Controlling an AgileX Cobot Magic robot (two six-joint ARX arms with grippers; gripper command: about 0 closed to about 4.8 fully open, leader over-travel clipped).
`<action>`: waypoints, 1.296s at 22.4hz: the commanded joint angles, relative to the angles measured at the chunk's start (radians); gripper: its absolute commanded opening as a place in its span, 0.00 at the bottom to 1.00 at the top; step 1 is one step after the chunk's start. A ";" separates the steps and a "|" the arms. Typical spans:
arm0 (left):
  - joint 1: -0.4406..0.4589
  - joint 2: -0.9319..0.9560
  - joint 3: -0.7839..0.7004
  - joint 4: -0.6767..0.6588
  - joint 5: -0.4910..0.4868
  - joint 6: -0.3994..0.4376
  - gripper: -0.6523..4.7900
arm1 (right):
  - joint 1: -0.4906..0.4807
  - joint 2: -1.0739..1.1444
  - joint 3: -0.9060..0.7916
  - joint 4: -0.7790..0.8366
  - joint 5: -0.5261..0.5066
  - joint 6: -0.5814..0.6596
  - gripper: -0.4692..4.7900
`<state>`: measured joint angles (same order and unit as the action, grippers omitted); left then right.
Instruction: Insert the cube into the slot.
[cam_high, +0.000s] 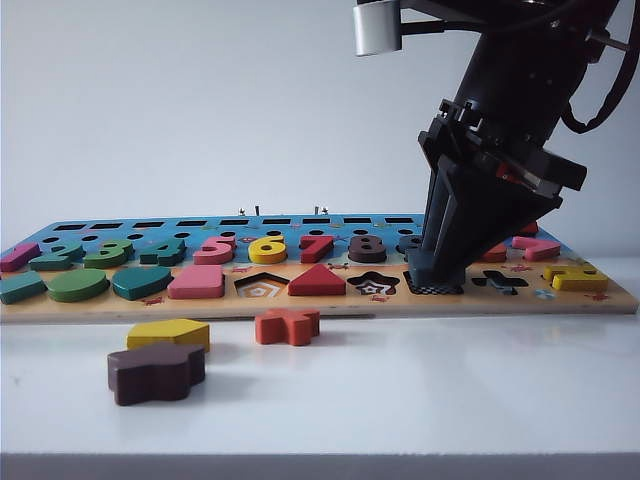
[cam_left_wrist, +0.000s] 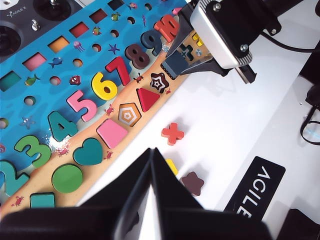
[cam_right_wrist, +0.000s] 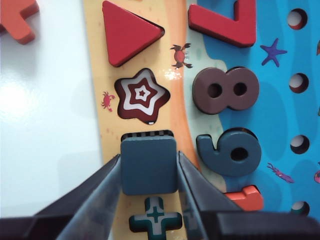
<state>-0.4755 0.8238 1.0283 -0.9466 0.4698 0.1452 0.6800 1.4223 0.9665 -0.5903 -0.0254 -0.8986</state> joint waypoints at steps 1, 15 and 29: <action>-0.001 0.001 0.003 0.014 0.008 0.002 0.15 | 0.000 0.000 0.000 0.016 -0.001 -0.004 0.31; -0.001 0.001 0.003 0.015 0.008 0.002 0.15 | 0.001 0.006 0.000 0.018 -0.001 -0.003 0.31; -0.001 0.001 0.003 0.017 0.008 0.004 0.15 | 0.001 0.006 0.000 0.018 -0.009 0.008 0.39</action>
<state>-0.4755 0.8238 1.0283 -0.9466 0.4698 0.1452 0.6800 1.4311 0.9665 -0.5831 -0.0269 -0.8944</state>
